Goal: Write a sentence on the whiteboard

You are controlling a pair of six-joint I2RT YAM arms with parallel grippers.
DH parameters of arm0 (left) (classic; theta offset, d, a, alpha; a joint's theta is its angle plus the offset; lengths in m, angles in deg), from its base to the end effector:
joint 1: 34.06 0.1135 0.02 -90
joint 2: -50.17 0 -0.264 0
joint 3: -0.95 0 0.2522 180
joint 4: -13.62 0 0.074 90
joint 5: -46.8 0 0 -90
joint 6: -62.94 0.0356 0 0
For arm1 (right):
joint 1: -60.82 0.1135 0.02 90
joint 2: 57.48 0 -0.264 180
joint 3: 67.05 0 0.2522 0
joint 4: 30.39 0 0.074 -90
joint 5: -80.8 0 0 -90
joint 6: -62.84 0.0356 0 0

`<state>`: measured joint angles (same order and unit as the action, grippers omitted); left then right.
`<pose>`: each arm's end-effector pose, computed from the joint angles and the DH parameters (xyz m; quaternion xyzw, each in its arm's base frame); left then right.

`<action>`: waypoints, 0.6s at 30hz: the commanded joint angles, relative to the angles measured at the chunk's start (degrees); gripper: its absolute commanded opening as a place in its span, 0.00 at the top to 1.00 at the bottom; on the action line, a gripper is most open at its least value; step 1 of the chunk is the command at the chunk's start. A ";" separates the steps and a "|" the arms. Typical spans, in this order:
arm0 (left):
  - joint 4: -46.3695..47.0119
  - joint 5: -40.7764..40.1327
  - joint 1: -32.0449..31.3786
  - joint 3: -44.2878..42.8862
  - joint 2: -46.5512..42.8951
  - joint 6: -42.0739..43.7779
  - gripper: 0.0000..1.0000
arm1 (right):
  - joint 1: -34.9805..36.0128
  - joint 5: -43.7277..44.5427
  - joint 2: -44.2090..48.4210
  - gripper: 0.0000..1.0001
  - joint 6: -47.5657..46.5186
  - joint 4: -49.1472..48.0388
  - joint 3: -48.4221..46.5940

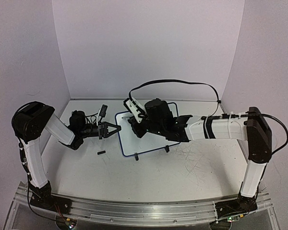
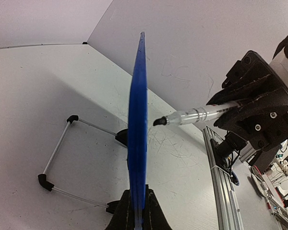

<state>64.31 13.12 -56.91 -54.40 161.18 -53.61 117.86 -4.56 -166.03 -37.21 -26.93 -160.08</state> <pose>0.3113 -0.1633 0.1436 0.2978 0.6598 -0.5650 0.3959 0.2475 0.3764 0.2607 -0.4299 0.6909 0.2012 0.5454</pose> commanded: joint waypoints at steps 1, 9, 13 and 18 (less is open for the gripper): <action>-5.38 -0.62 -1.17 -0.72 -0.06 3.25 1.00 | 0.32 1.75 -1.18 1.00 0.43 -1.30 -2.38; -5.52 -0.56 -1.15 -0.78 0.00 3.34 1.00 | 0.32 2.20 -1.45 1.00 0.88 -1.20 -1.93; -5.56 -0.54 -1.18 -0.77 -0.04 3.34 1.00 | 0.33 2.27 -1.75 1.00 1.24 -1.02 -1.79; -5.60 -0.54 -1.15 -0.73 -0.01 3.41 1.00 | 0.31 2.31 -1.92 1.00 1.57 -0.77 -1.85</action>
<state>64.24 13.11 -56.91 -54.42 161.18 -53.60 118.03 -3.60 -167.17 -36.67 -26.91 -160.12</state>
